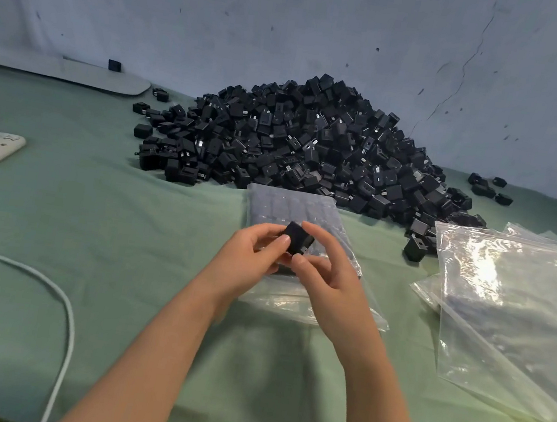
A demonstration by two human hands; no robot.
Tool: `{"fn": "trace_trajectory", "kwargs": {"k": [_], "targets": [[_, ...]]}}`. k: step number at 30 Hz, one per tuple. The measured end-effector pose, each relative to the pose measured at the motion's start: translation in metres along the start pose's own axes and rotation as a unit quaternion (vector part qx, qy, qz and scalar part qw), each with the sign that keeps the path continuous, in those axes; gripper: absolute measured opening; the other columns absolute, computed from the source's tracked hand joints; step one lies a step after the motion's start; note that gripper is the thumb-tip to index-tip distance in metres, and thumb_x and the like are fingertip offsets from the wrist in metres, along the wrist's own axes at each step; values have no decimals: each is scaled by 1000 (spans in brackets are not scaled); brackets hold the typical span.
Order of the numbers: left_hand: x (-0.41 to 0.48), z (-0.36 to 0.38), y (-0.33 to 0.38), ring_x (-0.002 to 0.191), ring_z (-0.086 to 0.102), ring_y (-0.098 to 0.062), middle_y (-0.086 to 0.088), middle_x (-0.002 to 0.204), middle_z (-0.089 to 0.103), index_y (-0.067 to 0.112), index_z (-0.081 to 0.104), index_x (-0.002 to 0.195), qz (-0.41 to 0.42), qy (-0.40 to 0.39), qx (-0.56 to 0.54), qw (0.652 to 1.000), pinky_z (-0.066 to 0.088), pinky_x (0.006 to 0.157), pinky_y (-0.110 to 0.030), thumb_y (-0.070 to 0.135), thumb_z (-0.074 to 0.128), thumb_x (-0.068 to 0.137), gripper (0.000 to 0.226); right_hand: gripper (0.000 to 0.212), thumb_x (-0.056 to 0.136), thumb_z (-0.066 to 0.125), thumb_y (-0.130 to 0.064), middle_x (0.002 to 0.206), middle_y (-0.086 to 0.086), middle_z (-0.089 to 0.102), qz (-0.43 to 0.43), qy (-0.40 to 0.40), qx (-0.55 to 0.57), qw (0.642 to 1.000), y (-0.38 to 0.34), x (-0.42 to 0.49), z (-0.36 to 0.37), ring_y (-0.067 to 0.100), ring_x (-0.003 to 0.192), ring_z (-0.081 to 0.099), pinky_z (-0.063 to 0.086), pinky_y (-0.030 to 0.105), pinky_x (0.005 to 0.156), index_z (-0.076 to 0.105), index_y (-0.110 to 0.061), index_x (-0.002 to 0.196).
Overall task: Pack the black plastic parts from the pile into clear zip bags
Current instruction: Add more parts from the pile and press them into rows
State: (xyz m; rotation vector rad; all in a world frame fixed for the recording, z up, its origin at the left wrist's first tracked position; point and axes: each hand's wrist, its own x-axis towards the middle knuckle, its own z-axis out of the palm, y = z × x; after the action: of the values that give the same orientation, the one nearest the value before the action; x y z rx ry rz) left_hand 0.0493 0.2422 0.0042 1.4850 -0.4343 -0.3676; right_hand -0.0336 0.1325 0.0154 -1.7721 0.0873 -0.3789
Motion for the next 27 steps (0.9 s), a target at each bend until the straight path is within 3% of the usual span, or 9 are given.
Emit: {"fn": "trace_trajectory", "kwargs": {"k": [5,9,12,14,16,19,21,24,27], "targets": [[2,-3,-4,68,65,-2,-2,81,69,7,68,98,-16,79,8,997,54,67,-17,17,55,95,16,31,92,58,-18,109,-18,59,-48,44,-185,981,3,-7,-2,-6,107,53,40,17,96,57,-41,113],[2,1,-3,78,68,-18,-14,88,72,2,69,91,-34,80,15,996,57,72,-24,21,59,92,21,27,93,56,-21,137,-9,42,-55,-20,-276,959,8,-11,2,-1,137,25,22,12,104,65,-40,109],[0,3,-3,84,67,-22,-7,84,71,10,69,89,5,106,112,988,55,82,-31,30,61,90,21,34,93,56,-17,132,-1,45,-50,20,-277,959,9,-12,2,7,131,33,21,9,104,61,-40,118],[-6,0,-5,80,61,-12,4,86,65,16,66,93,71,119,238,961,48,77,-18,37,65,85,22,37,92,57,-14,123,-2,53,-41,85,-222,970,10,-14,-6,8,120,45,31,18,105,61,-37,121],[-17,-2,-10,85,53,-8,7,94,55,22,62,102,122,83,362,920,42,78,-16,41,69,80,30,36,91,58,-10,108,-6,59,-31,137,-146,979,11,-18,-16,6,100,54,42,19,92,63,-35,116],[-29,1,-20,98,49,-14,8,99,49,26,56,105,133,20,499,856,40,86,-27,39,62,85,24,32,91,58,-5,81,-7,55,-22,135,-45,990,10,-27,-22,6,74,51,39,8,66,68,-33,103],[-31,3,-21,99,52,-17,7,99,53,25,56,100,130,29,515,847,42,84,-31,32,54,92,11,31,90,59,-4,78,-8,57,-24,90,-38,995,8,-36,-21,4,70,52,39,9,66,70,-32,98],[-32,4,-16,91,56,-19,3,94,57,20,58,91,162,67,445,878,45,81,-37,24,55,92,5,33,89,59,-4,89,-20,69,-32,30,-125,991,9,-46,-20,3,88,63,45,17,81,70,-34,95],[-34,6,-11,84,56,-19,4,88,56,17,58,87,207,89,400,888,46,77,-38,18,58,90,3,36,88,59,-9,104,-20,65,-51,54,-272,960,17,-45,-10,-1,103,56,40,15,92,67,-40,104]]}}
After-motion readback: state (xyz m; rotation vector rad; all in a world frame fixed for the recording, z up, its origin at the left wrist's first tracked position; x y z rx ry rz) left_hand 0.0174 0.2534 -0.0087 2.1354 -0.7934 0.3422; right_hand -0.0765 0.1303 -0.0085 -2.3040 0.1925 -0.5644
